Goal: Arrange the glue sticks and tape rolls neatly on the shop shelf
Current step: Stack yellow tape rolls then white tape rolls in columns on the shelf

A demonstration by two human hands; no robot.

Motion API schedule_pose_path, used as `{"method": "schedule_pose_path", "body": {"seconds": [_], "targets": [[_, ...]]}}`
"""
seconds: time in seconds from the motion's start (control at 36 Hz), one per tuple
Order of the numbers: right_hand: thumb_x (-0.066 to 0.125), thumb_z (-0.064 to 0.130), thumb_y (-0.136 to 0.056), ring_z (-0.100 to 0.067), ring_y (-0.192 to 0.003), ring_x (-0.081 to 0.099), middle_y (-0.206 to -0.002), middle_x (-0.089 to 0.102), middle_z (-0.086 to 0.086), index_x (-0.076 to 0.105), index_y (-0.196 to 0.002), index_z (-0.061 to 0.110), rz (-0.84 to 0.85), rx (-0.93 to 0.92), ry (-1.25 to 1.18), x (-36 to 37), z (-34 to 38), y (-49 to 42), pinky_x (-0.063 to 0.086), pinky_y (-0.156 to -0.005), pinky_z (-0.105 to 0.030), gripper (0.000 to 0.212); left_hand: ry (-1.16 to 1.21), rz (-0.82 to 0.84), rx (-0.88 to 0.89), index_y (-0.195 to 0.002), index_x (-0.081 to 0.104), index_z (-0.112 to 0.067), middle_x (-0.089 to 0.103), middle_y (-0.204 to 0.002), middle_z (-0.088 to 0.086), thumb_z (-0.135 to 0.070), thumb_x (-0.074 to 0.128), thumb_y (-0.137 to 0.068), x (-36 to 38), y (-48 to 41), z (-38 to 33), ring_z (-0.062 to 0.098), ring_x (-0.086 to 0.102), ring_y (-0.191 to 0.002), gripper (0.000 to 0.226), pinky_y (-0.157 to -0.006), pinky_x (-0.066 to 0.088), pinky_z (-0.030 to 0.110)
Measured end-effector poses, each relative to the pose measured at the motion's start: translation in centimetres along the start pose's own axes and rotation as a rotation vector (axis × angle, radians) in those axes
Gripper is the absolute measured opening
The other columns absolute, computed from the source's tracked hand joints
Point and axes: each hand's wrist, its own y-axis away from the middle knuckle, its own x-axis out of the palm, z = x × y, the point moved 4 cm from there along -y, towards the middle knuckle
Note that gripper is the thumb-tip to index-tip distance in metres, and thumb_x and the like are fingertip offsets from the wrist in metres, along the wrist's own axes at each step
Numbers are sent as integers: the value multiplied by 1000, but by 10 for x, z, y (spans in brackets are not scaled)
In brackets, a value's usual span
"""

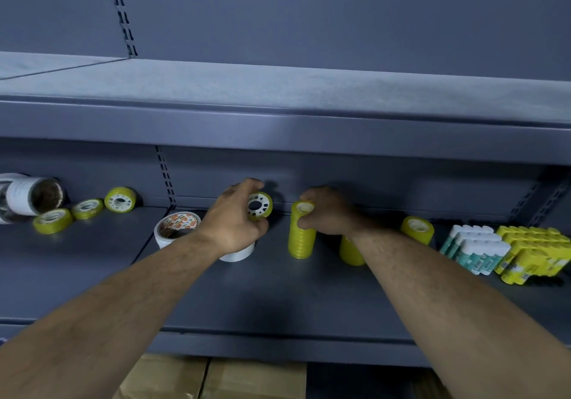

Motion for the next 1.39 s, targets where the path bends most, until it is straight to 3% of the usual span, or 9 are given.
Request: {"method": "schedule_pose_path", "body": {"seconds": [0.25,0.44,0.61,0.78,1.0,1.08,1.17,1.31,1.39], "targets": [[87,18,-70,-23,-116,61,-129,62,-7,63,-129,8,-3,36,-12,-1,-3,-2,52,-96,-35,65,19,10,52,-139,45,-26,52,-133,-1,-21,72,-78,5,-4,-9,16,48,-124,67,-94,32,18],[88,18,-64,-26,-99,67,-104,65,-5,69,-103,9,15,40,38,-3,0,-4,57,-78,-34,45,29,10,54,-137,46,-26,53,-131,-3,-21,73,-77,5,-5,-9,15,50,-121,66,-94,33,19],[86,15,-70,-26,-109,62,-120,63,-9,65,-122,4,15,24,29,-4,3,1,54,-93,-41,58,28,12,56,-137,46,-27,53,-128,-3,-20,73,-78,5,-5,-8,15,49,-120,65,-92,32,17],[83,19,-71,-24,-108,64,-119,67,-7,66,-122,8,-1,20,50,-3,6,7,54,-91,-37,54,25,24,60,-138,46,-27,53,-130,-3,-21,73,-78,6,-5,-7,15,49,-121,67,-94,33,19],[83,23,-74,-20,-120,58,-136,59,-4,51,-144,15,-33,-3,-29,-16,7,17,50,-98,-33,78,34,23,99,-137,47,-26,54,-130,-2,-21,74,-77,10,-8,-17,15,50,-121,67,-94,36,19],[81,25,-79,-20,-120,61,-133,63,-5,56,-140,13,-106,28,-82,-32,-6,21,50,-101,-33,66,53,1,159,-136,49,-24,57,-126,-2,-22,77,-75,16,-13,-36,16,55,-116,67,-95,44,25],[68,17,-87,-22,-119,62,-130,66,-5,63,-131,13,-183,76,46,-56,-25,35,50,-101,-31,44,44,6,236,-134,50,-26,59,-123,-1,-27,78,-73,29,-20,-61,19,57,-113,68,-95,48,30],[58,6,-88,-23,-122,59,-132,65,-4,69,-121,15,-197,231,178,-88,-58,67,47,-105,-30,36,6,50,311,-134,50,-31,60,-122,0,-34,78,-73,53,-27,-96,18,55,-114,67,-87,39,19],[57,5,-87,-19,-117,62,-124,68,0,73,-110,21,-219,307,153,-101,-76,88,50,-99,-27,32,3,101,388,-134,54,-32,62,-128,-2,-38,78,-74,69,-30,-119,19,55,-120,65,-97,43,24]]}}
